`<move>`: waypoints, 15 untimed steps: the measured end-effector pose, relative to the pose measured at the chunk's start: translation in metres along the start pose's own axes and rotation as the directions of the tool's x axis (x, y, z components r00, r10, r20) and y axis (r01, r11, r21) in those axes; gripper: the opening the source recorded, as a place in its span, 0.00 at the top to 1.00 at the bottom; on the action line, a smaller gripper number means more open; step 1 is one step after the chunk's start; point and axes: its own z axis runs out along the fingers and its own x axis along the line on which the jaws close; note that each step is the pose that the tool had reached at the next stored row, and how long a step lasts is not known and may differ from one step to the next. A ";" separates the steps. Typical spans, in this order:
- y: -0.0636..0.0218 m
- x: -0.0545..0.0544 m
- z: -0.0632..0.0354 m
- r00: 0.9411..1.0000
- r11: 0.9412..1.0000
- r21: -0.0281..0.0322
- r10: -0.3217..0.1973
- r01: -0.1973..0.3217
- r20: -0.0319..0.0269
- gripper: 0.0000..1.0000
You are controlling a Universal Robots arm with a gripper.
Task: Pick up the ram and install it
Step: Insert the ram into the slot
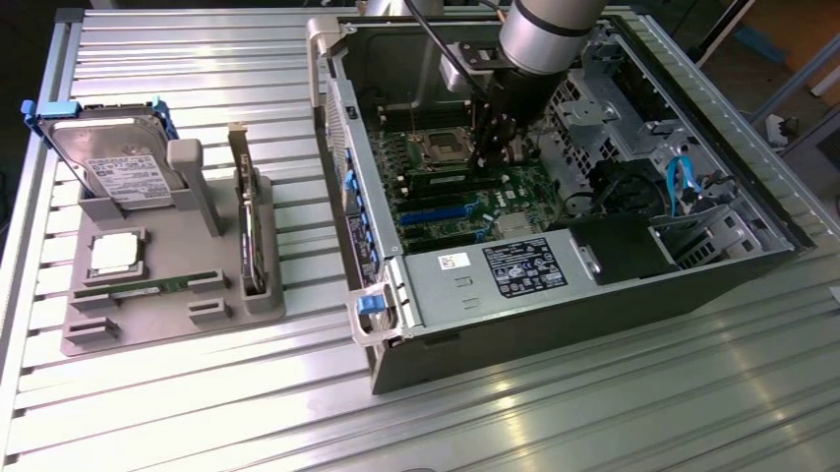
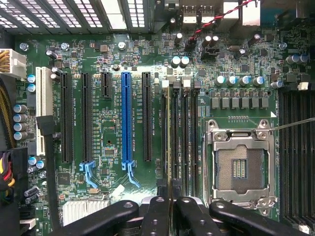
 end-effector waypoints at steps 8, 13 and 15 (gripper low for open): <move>0.0000 0.000 0.0004 1.000 1.000 0.000 0.000 0.000 0.003 0.88; 0.0000 0.000 0.0007 1.000 1.000 0.000 0.000 0.000 0.003 0.88; -0.0001 0.001 0.0014 1.000 1.000 0.000 0.000 0.000 0.003 0.88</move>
